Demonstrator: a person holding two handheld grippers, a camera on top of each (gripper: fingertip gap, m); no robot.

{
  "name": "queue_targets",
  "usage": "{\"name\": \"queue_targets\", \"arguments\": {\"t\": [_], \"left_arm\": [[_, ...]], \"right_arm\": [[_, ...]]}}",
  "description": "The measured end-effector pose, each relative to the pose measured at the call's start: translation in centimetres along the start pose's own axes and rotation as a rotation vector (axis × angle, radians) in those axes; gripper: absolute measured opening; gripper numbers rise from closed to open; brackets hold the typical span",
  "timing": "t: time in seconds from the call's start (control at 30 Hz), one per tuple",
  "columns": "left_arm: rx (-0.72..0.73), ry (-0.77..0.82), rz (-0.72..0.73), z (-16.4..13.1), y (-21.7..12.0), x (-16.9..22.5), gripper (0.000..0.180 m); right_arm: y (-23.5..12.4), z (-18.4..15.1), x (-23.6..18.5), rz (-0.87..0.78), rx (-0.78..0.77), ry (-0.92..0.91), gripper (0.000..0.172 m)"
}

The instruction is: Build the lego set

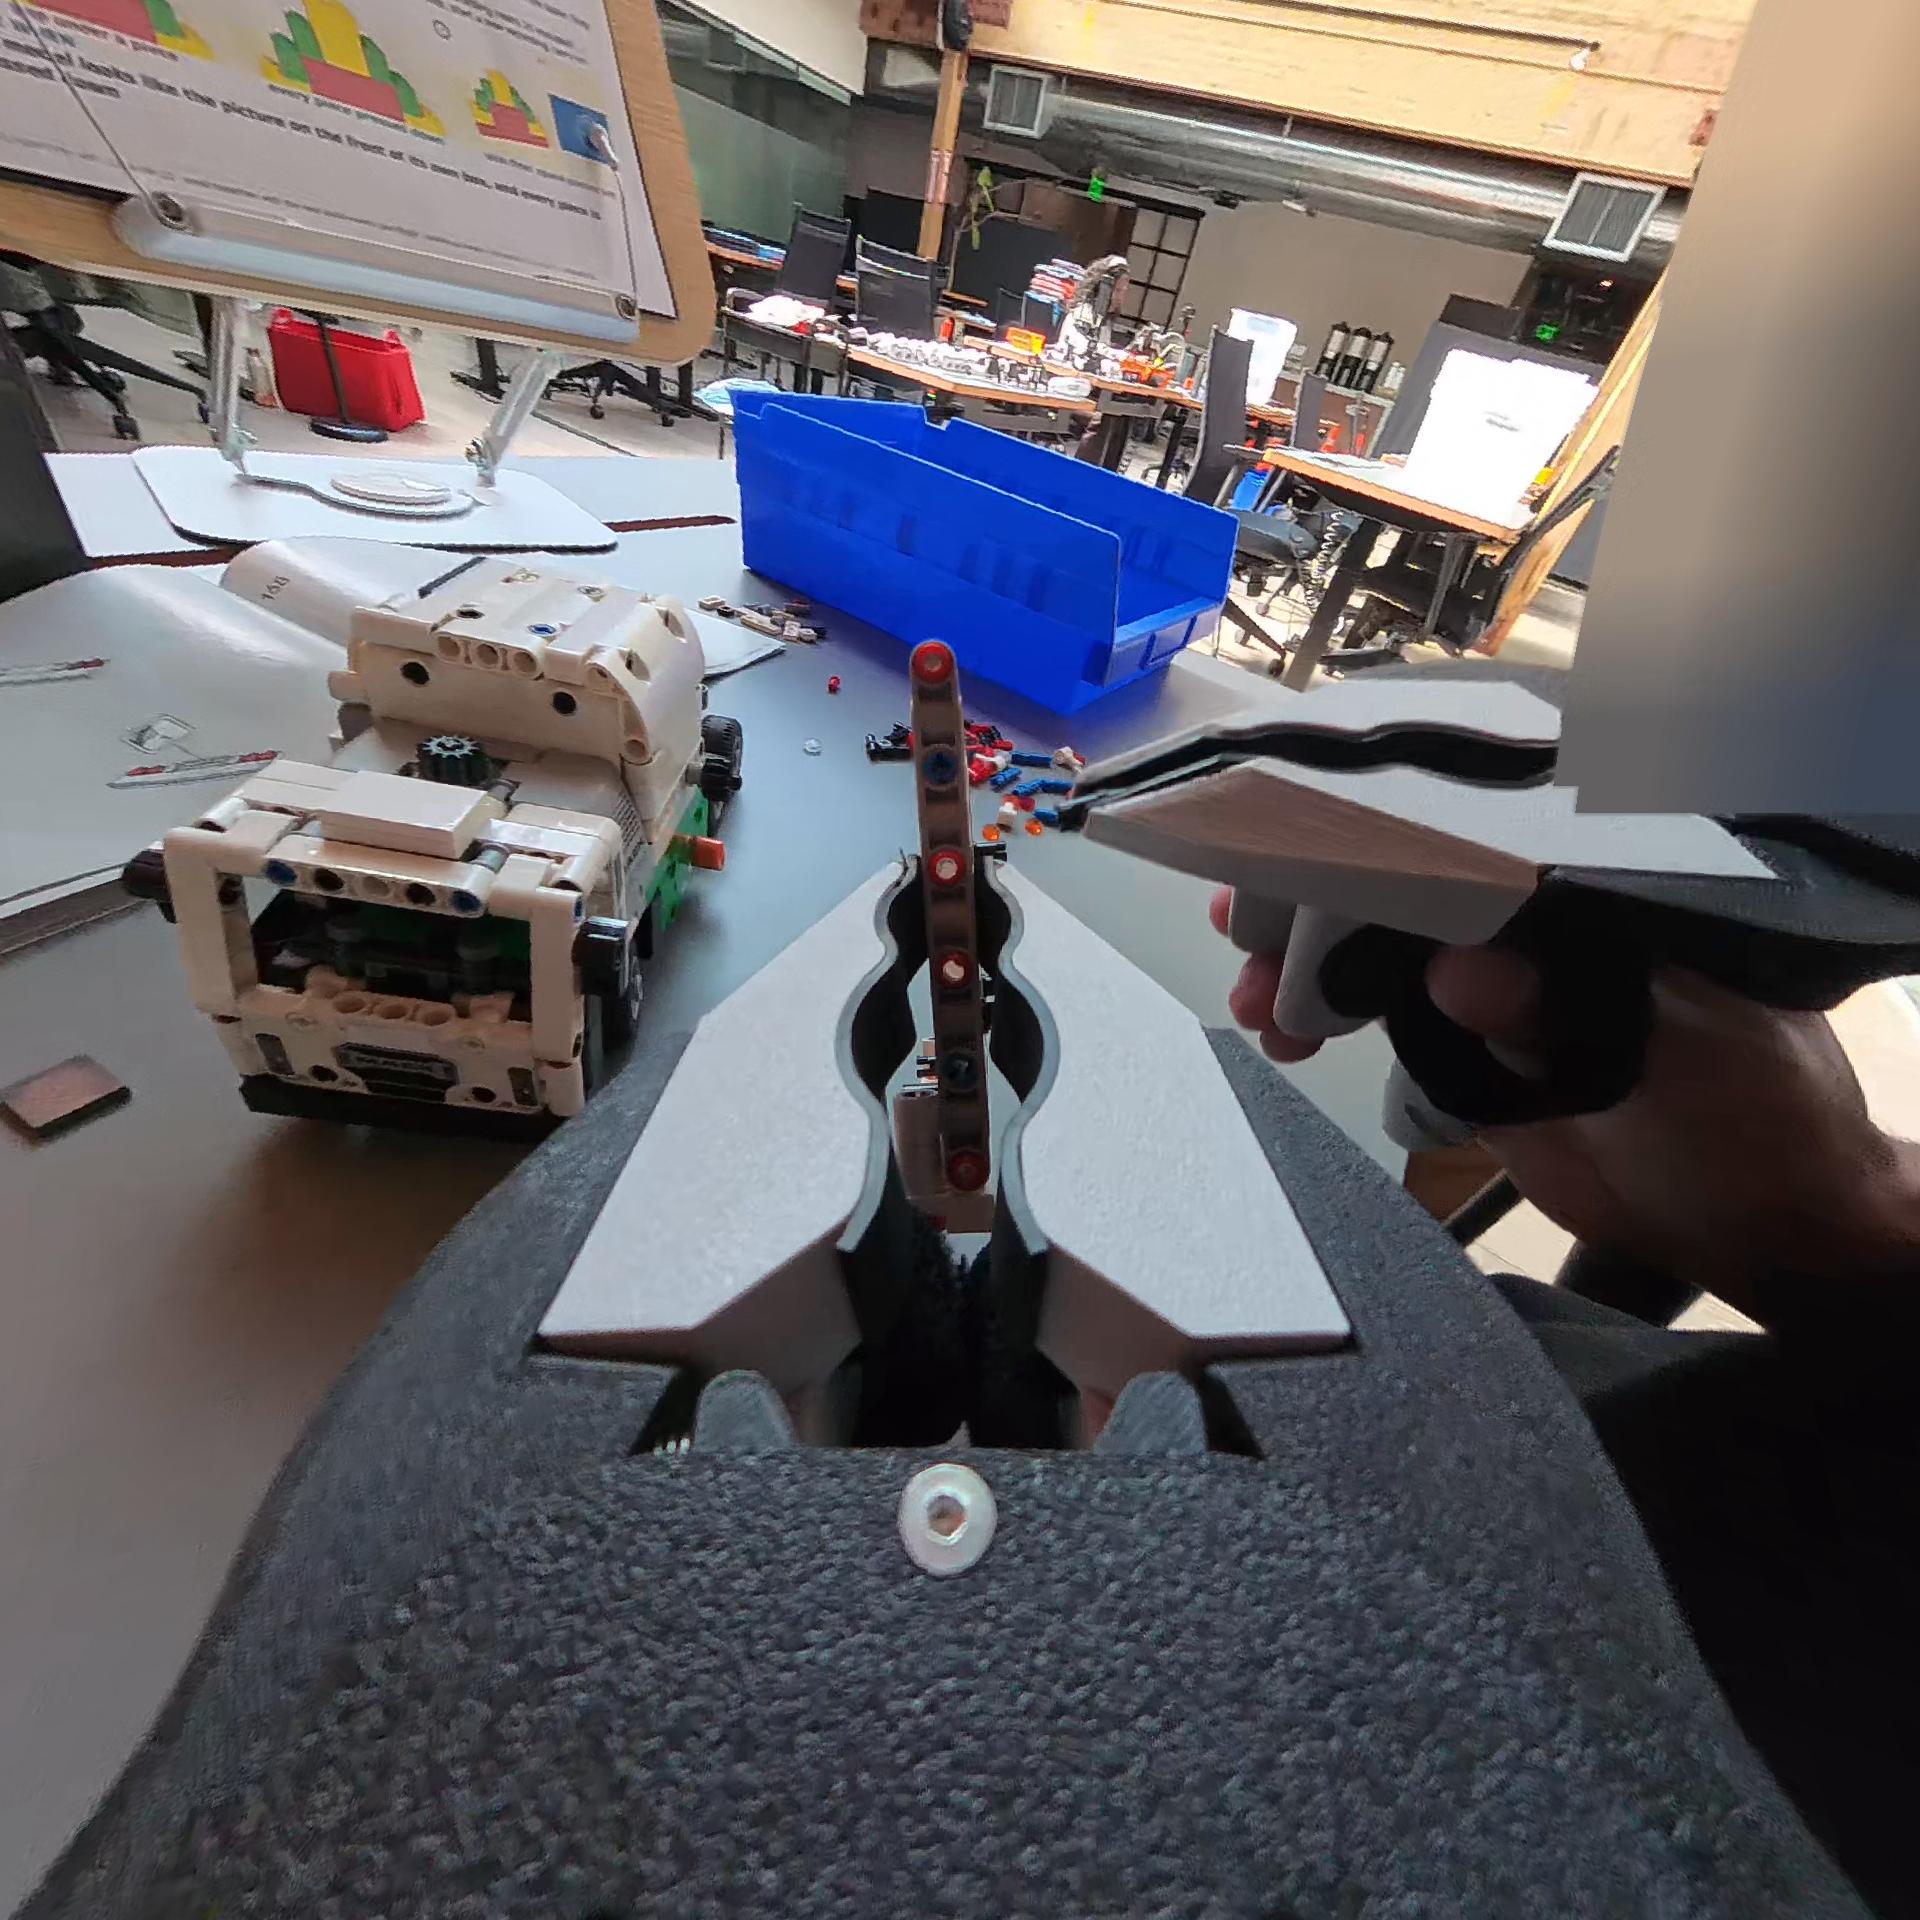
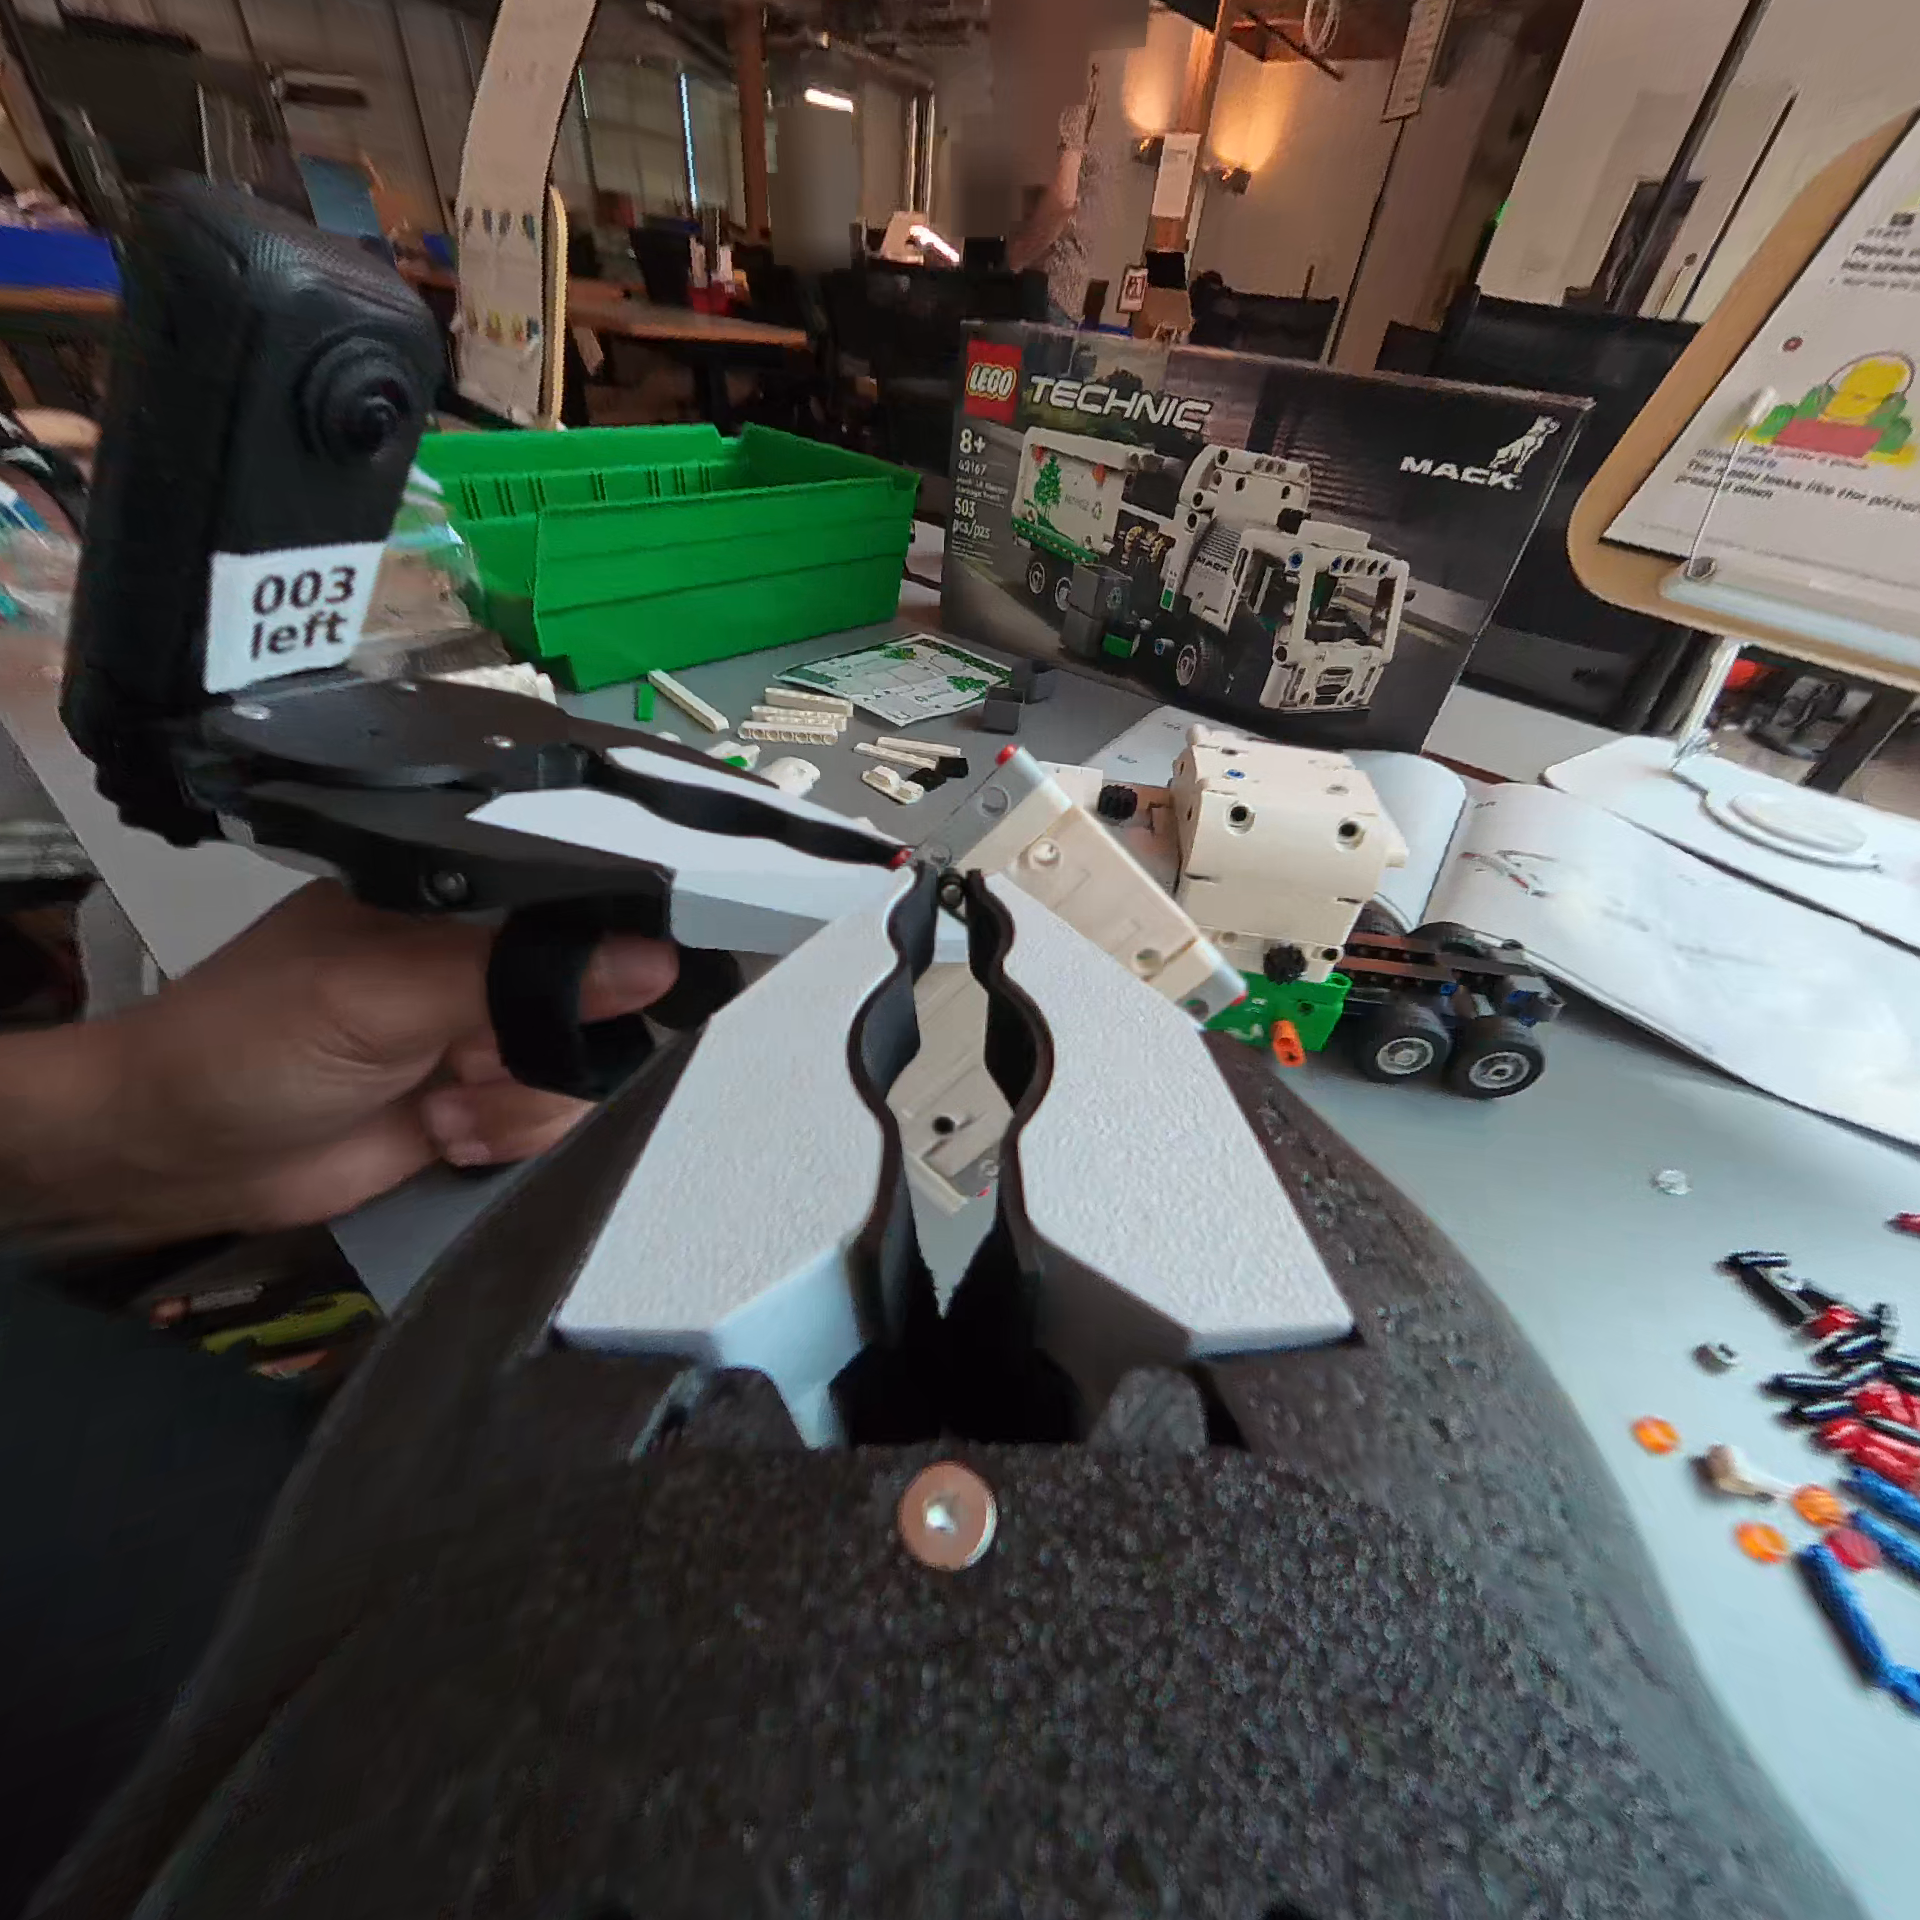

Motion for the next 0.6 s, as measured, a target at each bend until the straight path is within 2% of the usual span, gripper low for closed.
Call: {"name": "queue_targets", "arguments": {"t": [0.27,0.6], "left_arm": [[0.009,0.078,0.077,-0.01,0.18,-0.08,0.006],[0.014,0.180,0.133,-0.10,0.67,0.31,0.006]], "right_arm": [[0.64,-0.35,0.34,-0.014,0.066,0.229,0.004],[0.92,-0.63,0.40,-0.035,0.106,0.313,0.003]]}}
Point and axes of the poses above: each gripper's, where its closed fingertips meet, y out along the fingers, z out of its top, x = y × z across the jaws, the point moved 2 cm from there along -y, back along the fingers, and after that the axes turned 10 degrees about x, right-handed, at the moved point
